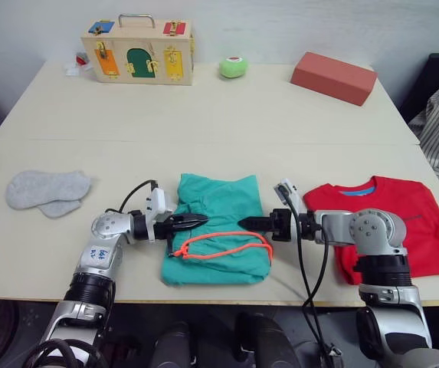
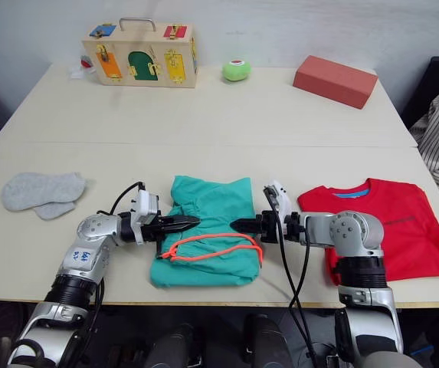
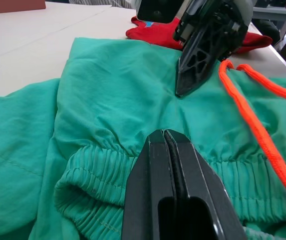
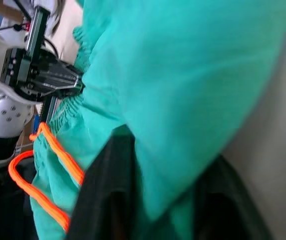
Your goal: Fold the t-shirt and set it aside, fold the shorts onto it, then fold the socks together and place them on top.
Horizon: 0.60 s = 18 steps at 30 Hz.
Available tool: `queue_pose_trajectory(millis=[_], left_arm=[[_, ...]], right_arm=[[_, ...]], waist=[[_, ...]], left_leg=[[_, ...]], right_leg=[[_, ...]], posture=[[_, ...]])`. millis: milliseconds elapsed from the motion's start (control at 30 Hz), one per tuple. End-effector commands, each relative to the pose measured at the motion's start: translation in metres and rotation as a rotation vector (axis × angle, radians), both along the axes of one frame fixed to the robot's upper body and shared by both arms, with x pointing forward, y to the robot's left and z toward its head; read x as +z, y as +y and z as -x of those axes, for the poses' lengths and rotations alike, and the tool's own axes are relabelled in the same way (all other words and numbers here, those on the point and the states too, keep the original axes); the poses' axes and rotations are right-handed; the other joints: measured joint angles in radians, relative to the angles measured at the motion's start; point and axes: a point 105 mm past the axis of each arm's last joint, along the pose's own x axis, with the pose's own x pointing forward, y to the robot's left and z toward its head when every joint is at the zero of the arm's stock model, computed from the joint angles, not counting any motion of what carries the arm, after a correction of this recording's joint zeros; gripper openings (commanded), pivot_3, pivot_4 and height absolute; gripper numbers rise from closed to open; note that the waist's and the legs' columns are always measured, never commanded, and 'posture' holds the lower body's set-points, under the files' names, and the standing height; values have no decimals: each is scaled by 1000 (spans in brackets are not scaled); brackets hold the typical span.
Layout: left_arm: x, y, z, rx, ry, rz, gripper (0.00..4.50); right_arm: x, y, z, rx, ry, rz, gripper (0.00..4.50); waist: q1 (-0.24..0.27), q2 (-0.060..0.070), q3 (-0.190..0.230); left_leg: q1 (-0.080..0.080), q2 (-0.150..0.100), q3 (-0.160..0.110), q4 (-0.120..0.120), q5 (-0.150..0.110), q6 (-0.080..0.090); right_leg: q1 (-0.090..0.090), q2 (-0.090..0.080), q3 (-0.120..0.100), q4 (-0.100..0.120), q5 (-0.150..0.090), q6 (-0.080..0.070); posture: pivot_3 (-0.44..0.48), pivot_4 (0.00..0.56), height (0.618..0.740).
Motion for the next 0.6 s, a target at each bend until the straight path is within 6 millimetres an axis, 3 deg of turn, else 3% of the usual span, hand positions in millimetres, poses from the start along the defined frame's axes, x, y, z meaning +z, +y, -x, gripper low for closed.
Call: queue_pose_trajectory(millis=[33, 133, 300, 433, 600], left_arm=[[12, 2, 5, -14, -45, 74, 0], [30, 3, 9, -21, -96, 137, 0], [48, 2, 21, -51, -81, 216, 0], [38, 5, 26, -37, -33, 212, 0], [28, 3, 27, -35, -5, 203, 0]], right_arm=[[34, -18, 6, 13, -139, -34, 16], [64, -37, 30, 127, -271, -5, 16], [91, -91, 68, 283, -426, 265, 16], [118, -134, 81, 245, -393, 358, 16], [131, -181, 93, 194, -318, 477, 16]], waist=[[1, 0, 0], [4, 0, 0], [7, 2, 1], [0, 2, 1], [8, 2, 2]], left_leg=[[0, 0, 0, 0, 0, 0], [-1, 0, 0, 0, 0, 1], [-3, 0, -2, 0, -4, 5], [-1, 0, 1, 0, -3, 3], [0, 0, 0, 0, -4, 5]], right_leg=[[0, 0, 0, 0, 0, 0], [0, 0, 0, -1, 0, 0], [1, 1, -2, -6, 0, 1], [1, 1, 1, -7, 1, 4], [2, 2, 0, -6, 1, 4]], posture=[[0, 150, 740], [0, 150, 740], [0, 150, 740], [0, 150, 740], [0, 150, 740]])
